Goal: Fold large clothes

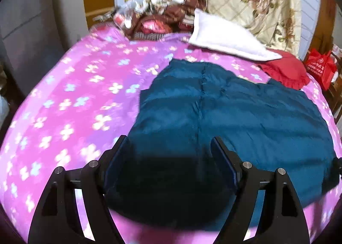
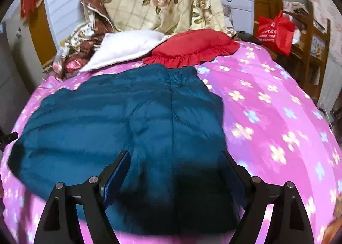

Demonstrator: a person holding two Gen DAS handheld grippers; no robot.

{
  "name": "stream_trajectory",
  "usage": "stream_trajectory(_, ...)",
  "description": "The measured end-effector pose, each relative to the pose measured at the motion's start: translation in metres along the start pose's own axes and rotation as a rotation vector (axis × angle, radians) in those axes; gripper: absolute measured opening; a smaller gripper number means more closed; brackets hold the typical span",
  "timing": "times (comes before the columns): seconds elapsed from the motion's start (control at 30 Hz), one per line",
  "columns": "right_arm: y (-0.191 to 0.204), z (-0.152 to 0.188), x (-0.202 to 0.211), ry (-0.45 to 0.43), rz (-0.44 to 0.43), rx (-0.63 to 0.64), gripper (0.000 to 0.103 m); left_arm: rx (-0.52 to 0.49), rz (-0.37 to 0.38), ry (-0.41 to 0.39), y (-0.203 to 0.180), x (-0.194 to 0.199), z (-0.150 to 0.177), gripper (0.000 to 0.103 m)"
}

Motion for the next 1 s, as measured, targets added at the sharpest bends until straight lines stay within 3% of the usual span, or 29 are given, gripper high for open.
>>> stream_trajectory(0.2,-0.006,0.061,0.066,0.001,-0.072,-0.075,0.083,-0.038,-0.044,-0.049,-0.012,0.064,0.064,0.079)
stream_trajectory(0.43,-0.002,0.128,0.117,-0.03,-0.097,-0.175,0.083,0.011,0.021,-0.049,-0.034,0.119,0.131,0.079)
stream_trajectory(0.5,-0.003,0.141,0.13,-0.042,-0.128,-0.22,0.083,-0.016,0.045,-0.05,-0.046,0.136,0.144,0.079)
stream_trajectory(0.7,-0.001,0.162,0.163,-0.078,-0.108,-0.223,0.083,-0.129,0.054,-0.126,-0.08,0.187,0.166,0.079)
stream_trajectory(0.8,-0.008,0.163,0.182,-0.119,-0.098,-0.222,0.083,-0.116,0.109,-0.12,-0.09,0.206,0.167,0.079)
stream_trajectory(1.0,-0.027,0.17,0.211,-0.192,-0.047,-0.21,0.083,-0.078,0.148,-0.087,-0.105,0.219,0.165,0.079)
Point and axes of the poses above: each gripper's, at about its wrist camera, not at the fingertips, and x roughly against the way its jaws point, y to its left, z to its underside, the point moved 3 cm from there along -x, roughly the way its jaws point, and after that the axes turned 1 degree about -x, right-handed, at the moved point
